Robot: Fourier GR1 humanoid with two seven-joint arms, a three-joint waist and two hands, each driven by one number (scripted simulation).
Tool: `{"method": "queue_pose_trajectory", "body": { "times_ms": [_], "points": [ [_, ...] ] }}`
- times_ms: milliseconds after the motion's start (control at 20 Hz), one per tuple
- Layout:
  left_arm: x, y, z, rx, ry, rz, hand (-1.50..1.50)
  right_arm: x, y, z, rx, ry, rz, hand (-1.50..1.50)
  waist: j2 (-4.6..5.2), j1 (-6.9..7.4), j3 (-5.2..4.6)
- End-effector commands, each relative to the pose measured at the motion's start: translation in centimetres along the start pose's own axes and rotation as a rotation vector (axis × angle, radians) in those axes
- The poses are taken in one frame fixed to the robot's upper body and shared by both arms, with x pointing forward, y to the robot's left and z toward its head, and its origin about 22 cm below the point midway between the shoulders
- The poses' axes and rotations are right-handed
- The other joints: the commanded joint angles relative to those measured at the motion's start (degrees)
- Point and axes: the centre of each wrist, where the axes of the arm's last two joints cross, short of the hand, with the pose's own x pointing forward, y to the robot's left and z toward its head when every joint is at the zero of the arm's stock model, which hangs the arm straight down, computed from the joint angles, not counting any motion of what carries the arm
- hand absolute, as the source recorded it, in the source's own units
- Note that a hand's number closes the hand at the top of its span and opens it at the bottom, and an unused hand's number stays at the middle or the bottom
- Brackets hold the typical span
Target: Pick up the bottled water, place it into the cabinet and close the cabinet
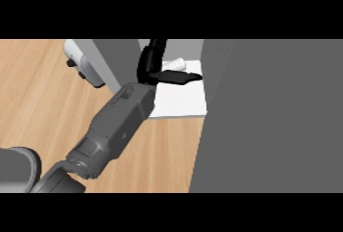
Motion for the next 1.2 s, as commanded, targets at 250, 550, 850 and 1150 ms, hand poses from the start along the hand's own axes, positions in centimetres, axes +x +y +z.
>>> {"method": "queue_pose_trajectory", "body": {
  "times_ms": [250, 550, 850, 1150],
  "points": [
    [-0.1, -1.6, 4.1, -0.062, 0.034, 0.105, 1.5, 3.7, -0.2, 1.4, -0.004, -0.01, 0.023, -1.5, -0.99, 2.48, 0.01],
    [-1.6, 2.3, 9.9, -0.057, 0.071, 0.109, 1.5, 2.5, -0.1, -0.1, 0.082, 0.008, 0.138, -1.5, -1.15, 4.4, -0.06],
    [1.2, 3.9, 13.4, -0.047, 0.063, 0.109, 1.5, 2.2, 1.2, 0.4, 0.274, 0.1, 0.156, 1.5, -0.94, 3.68, -0.03],
    [3.5, 5.8, 19.6, 0.01, 0.042, 0.083, 1.5, 2.1, 3.0, -0.1, 0.327, 0.166, -0.016, 1.5, -0.63, 3.47, 0.01]
  ]
}}
